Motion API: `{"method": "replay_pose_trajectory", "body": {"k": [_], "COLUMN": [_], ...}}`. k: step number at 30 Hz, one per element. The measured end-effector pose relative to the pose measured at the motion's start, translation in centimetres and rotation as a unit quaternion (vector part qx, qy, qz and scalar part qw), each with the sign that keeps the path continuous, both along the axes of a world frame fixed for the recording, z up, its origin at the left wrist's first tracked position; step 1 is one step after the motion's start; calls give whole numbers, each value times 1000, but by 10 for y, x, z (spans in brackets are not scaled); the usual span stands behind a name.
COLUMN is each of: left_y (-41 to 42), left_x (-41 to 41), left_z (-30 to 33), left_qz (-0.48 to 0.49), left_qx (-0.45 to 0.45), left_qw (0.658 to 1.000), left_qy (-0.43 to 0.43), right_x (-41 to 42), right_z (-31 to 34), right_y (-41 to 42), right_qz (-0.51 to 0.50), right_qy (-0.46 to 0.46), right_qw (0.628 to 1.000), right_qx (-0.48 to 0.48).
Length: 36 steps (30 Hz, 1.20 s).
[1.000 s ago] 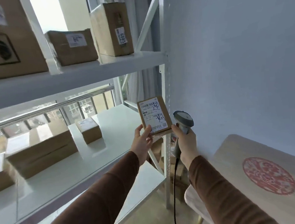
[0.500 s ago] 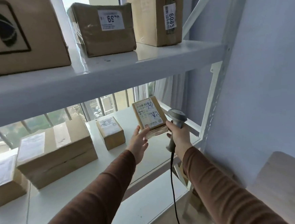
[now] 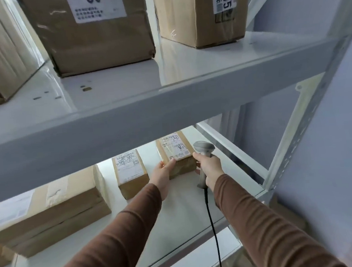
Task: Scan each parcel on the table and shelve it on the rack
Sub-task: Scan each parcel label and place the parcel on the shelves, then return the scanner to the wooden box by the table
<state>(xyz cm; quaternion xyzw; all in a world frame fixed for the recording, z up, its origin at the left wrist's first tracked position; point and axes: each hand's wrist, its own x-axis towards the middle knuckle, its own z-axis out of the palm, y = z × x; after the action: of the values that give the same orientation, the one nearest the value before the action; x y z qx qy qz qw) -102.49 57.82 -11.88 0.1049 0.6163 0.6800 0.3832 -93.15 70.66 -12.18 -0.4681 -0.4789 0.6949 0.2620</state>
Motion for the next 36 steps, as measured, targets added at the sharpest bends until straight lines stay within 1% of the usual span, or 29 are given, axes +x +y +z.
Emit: {"method": "replay_pose_trajectory", "body": {"k": [6, 9, 10, 11, 12, 14, 15, 16, 18, 21, 23, 25, 27, 31, 33, 36], "left_y": [4, 4, 3, 1, 0, -3, -4, -6, -8, -14, -22, -35, -47, -69, -78, -92], "left_x": [-4, -1, 2, 5, 10, 23, 31, 42, 64, 105, 137, 176, 217, 311, 362, 440], "left_z": [0, 6, 10, 15, 20, 31, 36, 40, 45, 47, 42, 36, 32, 32, 34, 39], "left_qz": [18, 15, 23, 39, 59, 86, 83, 69, 15, -96, -177, -263, -345, -486, -543, -608], "left_qx": [-22, -50, -66, -78, -84, -89, -86, -73, -37, -1, 4, 19, 42, 75, 86, 98], "left_qw": [1000, 999, 997, 994, 987, 958, 944, 938, 945, 958, 954, 941, 917, 855, 822, 775], "left_qy": [0, 7, 29, 68, 125, 259, 309, 332, 324, 269, 241, 212, 195, 163, 148, 143], "right_x": [-10, -6, -3, 0, 6, 21, 31, 42, 69, 115, 148, 190, 237, 343, 398, 482], "right_z": [-4, -1, 2, 6, 10, 19, 23, 26, 32, 39, 43, 44, 43, 38, 38, 42], "right_y": [3, 2, 1, 1, 1, -3, -6, -10, -18, -37, -51, -73, -97, -144, -166, -203], "right_qz": [11, 6, -1, -9, -15, -17, -15, -16, -21, -29, -51, -80, -113, -201, -247, -306], "right_qy": [3, 8, 15, 27, 42, 70, 83, 97, 123, 125, 128, 142, 144, 83, 65, 52], "right_qw": [1000, 1000, 1000, 999, 998, 996, 995, 994, 991, 990, 988, 984, 981, 971, 961, 945], "right_qx": [12, 21, 25, 31, 38, 52, 54, 53, 47, 51, 66, 70, 66, 95, 107, 98]}}
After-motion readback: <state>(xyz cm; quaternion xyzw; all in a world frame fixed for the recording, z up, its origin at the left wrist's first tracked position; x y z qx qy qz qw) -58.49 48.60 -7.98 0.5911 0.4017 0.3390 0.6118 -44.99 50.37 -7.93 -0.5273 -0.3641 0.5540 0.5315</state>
